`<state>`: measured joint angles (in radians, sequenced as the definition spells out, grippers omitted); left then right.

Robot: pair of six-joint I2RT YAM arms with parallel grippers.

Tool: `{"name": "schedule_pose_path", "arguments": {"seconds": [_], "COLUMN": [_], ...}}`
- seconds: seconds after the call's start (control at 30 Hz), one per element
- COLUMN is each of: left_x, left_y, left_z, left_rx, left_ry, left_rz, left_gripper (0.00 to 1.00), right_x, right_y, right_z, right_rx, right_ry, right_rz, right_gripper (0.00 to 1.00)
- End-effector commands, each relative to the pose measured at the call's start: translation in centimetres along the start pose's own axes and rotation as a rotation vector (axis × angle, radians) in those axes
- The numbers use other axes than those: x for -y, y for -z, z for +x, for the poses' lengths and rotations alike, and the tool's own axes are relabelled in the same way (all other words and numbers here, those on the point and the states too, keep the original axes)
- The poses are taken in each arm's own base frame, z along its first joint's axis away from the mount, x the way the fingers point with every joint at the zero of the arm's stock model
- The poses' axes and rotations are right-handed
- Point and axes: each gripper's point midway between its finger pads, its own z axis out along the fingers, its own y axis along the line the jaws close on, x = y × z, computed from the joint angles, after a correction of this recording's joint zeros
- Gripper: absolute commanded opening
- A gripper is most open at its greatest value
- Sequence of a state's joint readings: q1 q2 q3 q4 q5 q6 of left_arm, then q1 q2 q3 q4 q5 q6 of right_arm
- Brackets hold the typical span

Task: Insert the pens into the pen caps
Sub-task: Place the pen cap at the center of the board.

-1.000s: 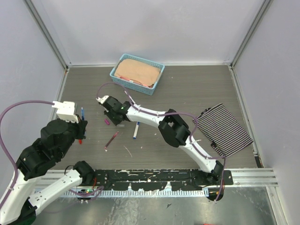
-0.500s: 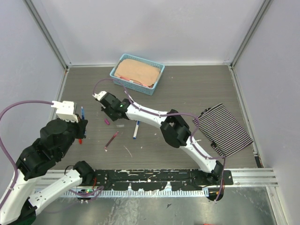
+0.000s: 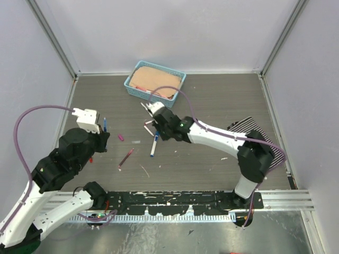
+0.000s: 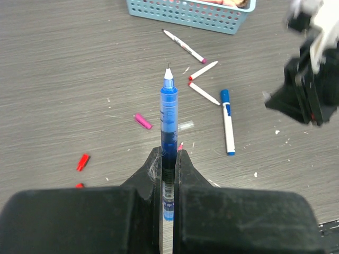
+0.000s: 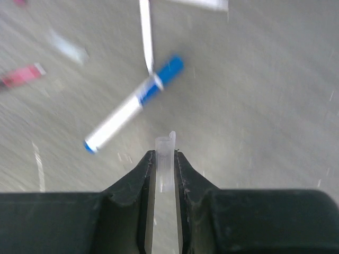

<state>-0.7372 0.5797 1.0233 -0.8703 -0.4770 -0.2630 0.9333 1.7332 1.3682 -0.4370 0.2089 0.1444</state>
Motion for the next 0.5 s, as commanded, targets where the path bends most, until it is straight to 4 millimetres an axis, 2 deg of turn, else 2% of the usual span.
{"name": "schedule_pose_path", "arguments": {"seconds": [0.0, 0.1, 0.23, 0.33, 0.47], "left_x": [2.4, 2.9, 3.6, 4.1, 4.1], "left_y": [-1.0, -1.5, -2.2, -2.3, -2.4], "left_z": [-1.2, -1.1, -1.0, -1.1, -1.0], "left_rx": [0.018, 0.015, -0.005, -0.020, -0.021], "left_ry": [0.025, 0.024, 0.016, 0.010, 0.012], "left_rz": [0.091, 0.099, 0.117, 0.133, 0.132], "left_gripper": [0.00, 0.00, 0.00, 0.00, 0.00], "right_x": [0.8, 1.3, 0.2, -0.6, -1.8], "right_y": [1.7, 3.1, 3.8, 3.6, 3.4], "right_z": [6.4, 9.7, 12.9, 14.6, 15.8], "right_rx": [-0.055, -0.077, -0.119, -0.147, -0.173], "right_ry": [-0.107, -0.173, -0.200, -0.162, -0.064], "right_rz": [0.032, 0.029, -0.024, -0.029, -0.049], "right_gripper": [0.13, 0.13, 0.11, 0.12, 0.16]}}
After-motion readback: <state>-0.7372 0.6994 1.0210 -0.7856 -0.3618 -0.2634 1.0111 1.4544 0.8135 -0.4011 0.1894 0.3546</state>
